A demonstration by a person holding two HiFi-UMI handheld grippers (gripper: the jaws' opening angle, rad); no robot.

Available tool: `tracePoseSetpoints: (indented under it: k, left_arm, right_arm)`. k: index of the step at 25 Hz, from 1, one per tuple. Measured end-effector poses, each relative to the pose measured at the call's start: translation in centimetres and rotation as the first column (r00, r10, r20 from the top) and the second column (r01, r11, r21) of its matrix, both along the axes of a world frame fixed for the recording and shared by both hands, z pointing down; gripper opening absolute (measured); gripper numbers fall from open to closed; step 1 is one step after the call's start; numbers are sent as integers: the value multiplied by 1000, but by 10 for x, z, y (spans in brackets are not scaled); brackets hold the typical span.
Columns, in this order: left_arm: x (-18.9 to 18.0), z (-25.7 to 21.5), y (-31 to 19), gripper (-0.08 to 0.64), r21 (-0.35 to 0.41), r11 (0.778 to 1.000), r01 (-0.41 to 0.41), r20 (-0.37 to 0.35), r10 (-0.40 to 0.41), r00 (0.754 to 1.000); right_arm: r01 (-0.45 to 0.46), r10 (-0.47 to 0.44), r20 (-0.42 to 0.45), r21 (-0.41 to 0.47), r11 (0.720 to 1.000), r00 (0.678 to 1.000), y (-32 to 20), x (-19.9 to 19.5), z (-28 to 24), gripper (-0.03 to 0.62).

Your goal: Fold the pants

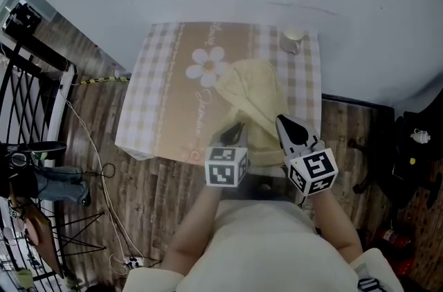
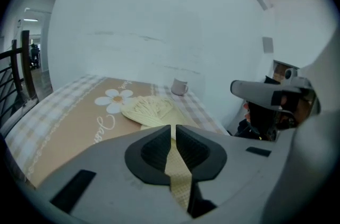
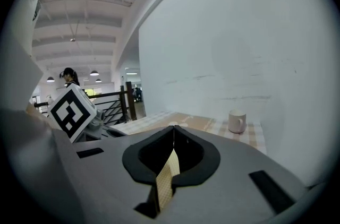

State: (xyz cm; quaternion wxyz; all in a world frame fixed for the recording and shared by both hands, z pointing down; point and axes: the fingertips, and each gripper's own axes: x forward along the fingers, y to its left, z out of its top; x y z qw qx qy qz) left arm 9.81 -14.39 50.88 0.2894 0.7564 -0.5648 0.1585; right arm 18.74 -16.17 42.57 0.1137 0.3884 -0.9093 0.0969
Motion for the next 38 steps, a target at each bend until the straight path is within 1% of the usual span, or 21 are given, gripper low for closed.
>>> tracePoseSetpoints:
  k: [6,11,14,18,22,24,27,32,35,37,38]
  left_arm:
    - [-66,-3,-25,23,10,995,98,-17,-98,995]
    - [-106,2,-38,21,-5,989,150,-39,-150,988]
    - [-123,8,-44,21,-19,986,163,-45,-164,985]
    - [-140,14,-52,21,-31,985,172,-62,-173,983]
    - [-154,19,-59,21,-46,983,177,-86,-181,980]
    - [-160,21,-63,21,-51,983,175,-91,-179,980]
    - [-168,27,-70,21,-65,983,171,-91,-177,980]
    - [-174,37,-77,21,-95,983,155,-103,-165,981]
    - [-176,41,-81,21,-107,983,147,-117,-159,980]
    - [-178,43,-83,21,-112,983,143,-124,-156,980]
    - [-178,44,-85,21,-114,983,141,-126,-155,980]
  right_arm:
    - [70,-69,-68,16,997,995,-27,-57,11,0]
    - [123,-119,-146,22,992,982,-47,-100,27,0]
    - [158,-152,-212,9,987,965,-56,-123,44,0]
    - [213,-204,-294,-2,977,934,-65,-152,68,0]
    - [252,-251,-368,-44,967,895,-74,-173,95,5]
    - [270,-274,-403,-68,961,873,-78,-180,109,76]
    - [290,-302,-457,-98,952,837,-85,-189,128,92]
    - [312,-328,-571,-130,941,753,-92,-194,156,94]
    - [315,-319,-637,-124,941,702,-96,-192,167,89]
    - [312,-296,-668,-101,945,682,-99,-191,168,56]
    - [306,-284,-676,-89,948,680,-100,-190,167,33]
